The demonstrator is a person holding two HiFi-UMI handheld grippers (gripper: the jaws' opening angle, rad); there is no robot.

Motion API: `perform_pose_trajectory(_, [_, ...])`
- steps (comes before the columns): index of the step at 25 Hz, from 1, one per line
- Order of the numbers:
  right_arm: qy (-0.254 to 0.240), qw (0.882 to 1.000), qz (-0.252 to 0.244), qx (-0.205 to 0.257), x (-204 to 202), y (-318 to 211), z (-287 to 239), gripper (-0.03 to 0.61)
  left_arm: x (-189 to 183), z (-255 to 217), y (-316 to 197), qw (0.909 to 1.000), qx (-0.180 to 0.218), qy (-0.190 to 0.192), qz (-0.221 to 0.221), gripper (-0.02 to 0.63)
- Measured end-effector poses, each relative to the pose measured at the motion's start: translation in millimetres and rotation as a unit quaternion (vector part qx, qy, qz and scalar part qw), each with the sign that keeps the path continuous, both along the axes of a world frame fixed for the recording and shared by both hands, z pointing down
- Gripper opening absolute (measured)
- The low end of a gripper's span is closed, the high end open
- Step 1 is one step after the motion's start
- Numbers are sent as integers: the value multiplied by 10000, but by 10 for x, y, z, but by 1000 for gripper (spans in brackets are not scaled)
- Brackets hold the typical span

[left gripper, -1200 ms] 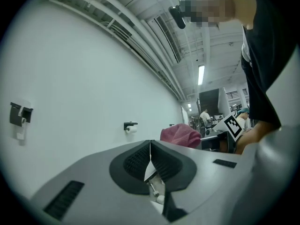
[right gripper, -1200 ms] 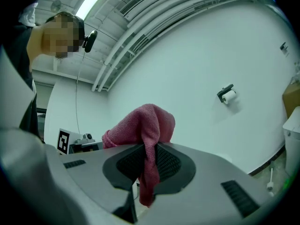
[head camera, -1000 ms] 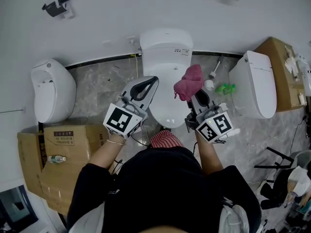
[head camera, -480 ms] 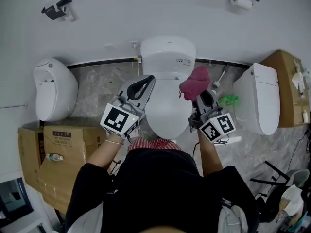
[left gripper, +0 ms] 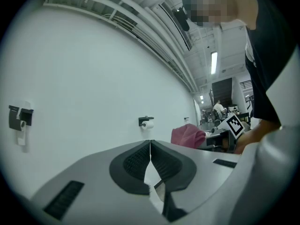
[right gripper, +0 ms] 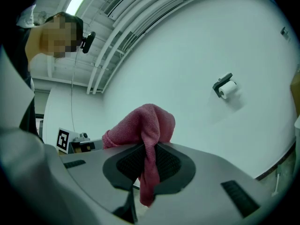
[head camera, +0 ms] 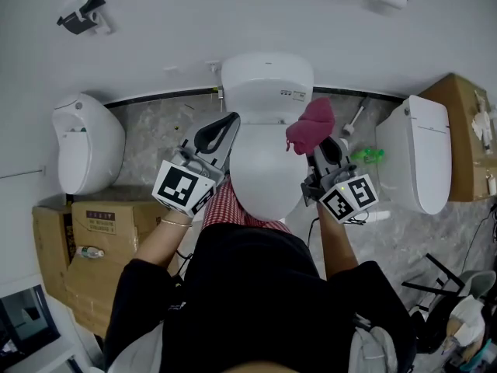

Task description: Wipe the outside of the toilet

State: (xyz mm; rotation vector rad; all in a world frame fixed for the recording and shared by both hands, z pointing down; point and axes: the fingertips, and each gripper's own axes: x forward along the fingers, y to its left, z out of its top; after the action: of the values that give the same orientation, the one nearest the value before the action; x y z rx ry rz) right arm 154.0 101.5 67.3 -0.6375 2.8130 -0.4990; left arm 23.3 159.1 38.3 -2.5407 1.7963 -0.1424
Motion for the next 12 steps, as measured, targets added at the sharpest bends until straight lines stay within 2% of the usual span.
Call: perform_pose_trajectory(12, [407,9990,146,-116,-431,-364,192,60,-452,246,-556,9994,-35,284,188,11])
